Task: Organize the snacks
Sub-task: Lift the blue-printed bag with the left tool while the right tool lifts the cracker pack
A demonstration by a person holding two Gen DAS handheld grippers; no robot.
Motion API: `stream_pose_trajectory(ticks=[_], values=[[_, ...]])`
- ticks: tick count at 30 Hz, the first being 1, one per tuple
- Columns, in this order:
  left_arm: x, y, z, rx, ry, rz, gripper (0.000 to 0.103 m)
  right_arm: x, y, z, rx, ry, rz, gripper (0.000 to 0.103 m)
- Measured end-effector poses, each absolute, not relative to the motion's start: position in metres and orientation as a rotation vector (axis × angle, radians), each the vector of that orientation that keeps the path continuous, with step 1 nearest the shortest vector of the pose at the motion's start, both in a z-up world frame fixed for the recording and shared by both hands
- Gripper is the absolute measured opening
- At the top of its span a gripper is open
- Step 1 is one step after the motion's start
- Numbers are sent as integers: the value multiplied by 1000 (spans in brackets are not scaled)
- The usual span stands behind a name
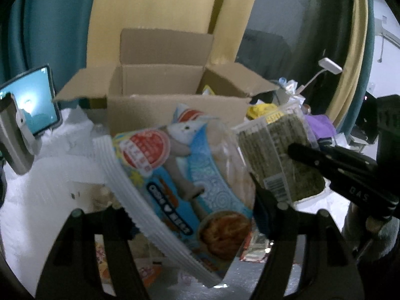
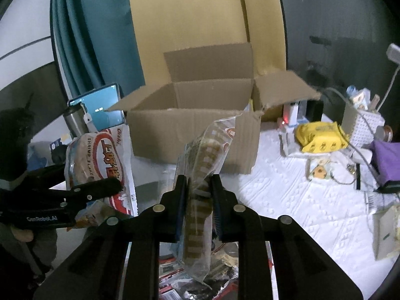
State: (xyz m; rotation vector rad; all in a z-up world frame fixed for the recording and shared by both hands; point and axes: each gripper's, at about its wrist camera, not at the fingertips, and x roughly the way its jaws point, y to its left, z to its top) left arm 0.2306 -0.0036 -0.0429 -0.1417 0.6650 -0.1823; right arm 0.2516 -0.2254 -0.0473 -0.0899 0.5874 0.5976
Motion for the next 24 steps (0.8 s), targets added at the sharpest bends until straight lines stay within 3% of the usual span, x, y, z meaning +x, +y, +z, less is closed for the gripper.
stream_pose_trajectory(ticks=[24], values=[[219, -16, 33, -59, 502, -214, 71, 234, -242, 20, -98, 429, 573, 21]])
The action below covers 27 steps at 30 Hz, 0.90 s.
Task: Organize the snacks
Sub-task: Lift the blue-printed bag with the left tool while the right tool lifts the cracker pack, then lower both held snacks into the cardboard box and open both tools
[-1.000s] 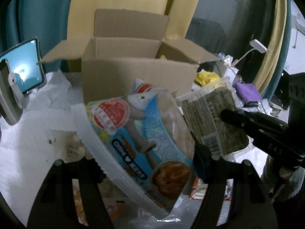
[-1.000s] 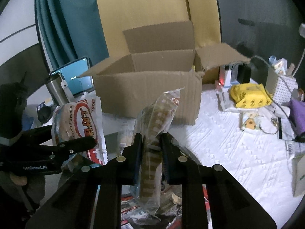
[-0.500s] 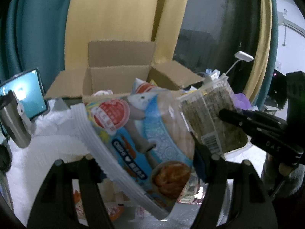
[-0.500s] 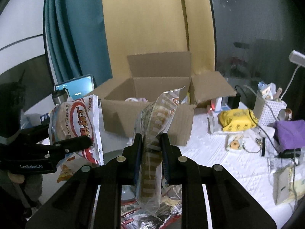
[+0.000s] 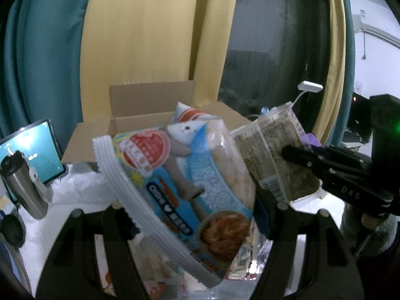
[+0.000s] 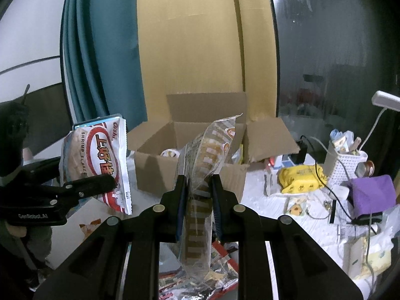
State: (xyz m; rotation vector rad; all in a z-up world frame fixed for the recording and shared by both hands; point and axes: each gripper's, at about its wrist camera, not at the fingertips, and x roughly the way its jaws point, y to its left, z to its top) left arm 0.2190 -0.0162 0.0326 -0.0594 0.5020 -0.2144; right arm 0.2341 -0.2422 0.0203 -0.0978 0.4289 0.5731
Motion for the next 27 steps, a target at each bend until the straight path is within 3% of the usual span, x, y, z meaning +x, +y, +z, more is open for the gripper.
stream_pose_trajectory(ticks=[27], values=[[306, 23, 56, -19, 409, -166, 71, 327, -219, 52, -107, 393, 547, 21]])
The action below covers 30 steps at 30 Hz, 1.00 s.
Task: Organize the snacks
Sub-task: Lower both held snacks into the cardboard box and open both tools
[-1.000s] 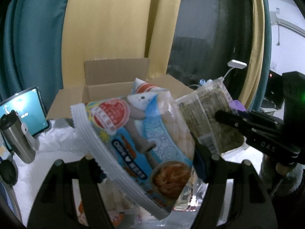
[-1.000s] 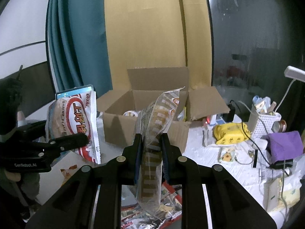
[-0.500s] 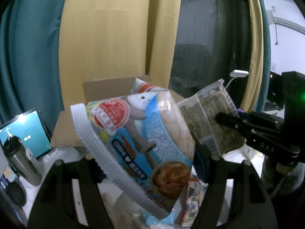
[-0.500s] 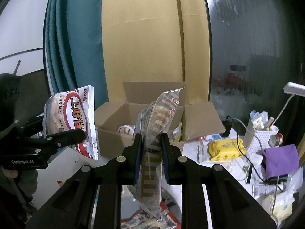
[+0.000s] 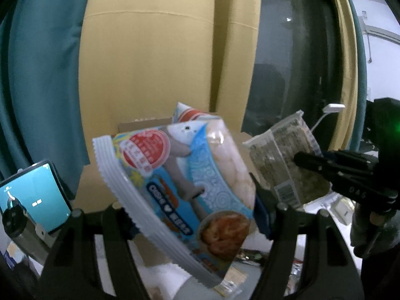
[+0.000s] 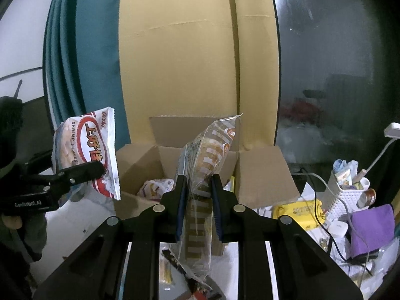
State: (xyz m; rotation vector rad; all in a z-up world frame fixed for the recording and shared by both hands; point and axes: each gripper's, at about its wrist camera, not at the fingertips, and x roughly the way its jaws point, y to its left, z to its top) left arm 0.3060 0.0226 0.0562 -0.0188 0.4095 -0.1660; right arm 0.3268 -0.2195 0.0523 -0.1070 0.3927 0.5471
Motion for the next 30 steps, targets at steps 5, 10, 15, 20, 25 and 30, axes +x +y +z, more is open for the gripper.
stream_pose_trajectory(ticks=[5, 10, 15, 20, 25, 30], values=[[333, 35, 48, -22, 431, -157, 71, 354, -212, 49, -109, 408, 542, 21], [359, 43, 39, -25, 448, -144, 71, 382, -198, 44, -124, 425, 539, 21], [392, 52, 32, -26, 469, -134, 71, 410, -186, 39, -136, 436, 542, 21], [420, 55, 27, -24, 488, -125, 71, 435, -174, 35, -143, 450, 544, 21], [445, 60, 19, -40, 513, -128, 71, 458, -161, 31, -150, 464, 551, 21], [466, 56, 12, -58, 546, -136, 71, 474, -152, 26, -160, 473, 552, 21]])
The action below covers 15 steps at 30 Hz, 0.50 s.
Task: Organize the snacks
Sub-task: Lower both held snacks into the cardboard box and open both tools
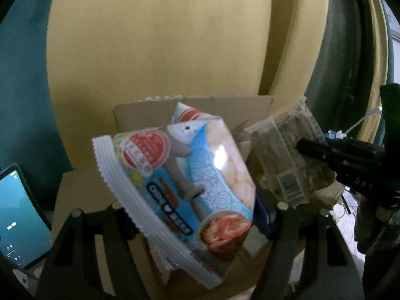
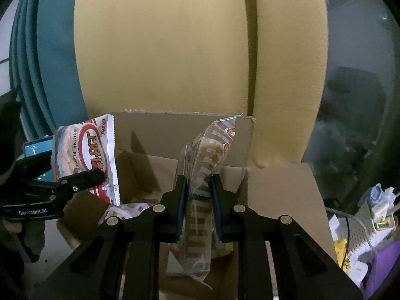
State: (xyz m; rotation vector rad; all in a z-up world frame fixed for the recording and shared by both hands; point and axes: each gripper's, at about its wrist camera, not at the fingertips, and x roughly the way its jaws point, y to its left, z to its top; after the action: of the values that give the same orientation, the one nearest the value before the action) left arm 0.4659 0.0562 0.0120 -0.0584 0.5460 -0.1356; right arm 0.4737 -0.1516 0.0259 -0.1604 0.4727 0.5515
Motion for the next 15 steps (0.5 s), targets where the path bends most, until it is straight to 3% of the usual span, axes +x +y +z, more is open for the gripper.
stream_pose_trajectory(ticks=[8, 13, 15], values=[[492, 58, -2, -79, 613, -139, 73, 497, -146, 19, -140, 499, 546, 21], [502, 57, -8, -122, 644, -156, 87, 506, -141, 17, -128, 512, 516, 22], [501, 57, -6, -131, 638, -157, 87, 506, -140, 16, -124, 515, 506, 29]])
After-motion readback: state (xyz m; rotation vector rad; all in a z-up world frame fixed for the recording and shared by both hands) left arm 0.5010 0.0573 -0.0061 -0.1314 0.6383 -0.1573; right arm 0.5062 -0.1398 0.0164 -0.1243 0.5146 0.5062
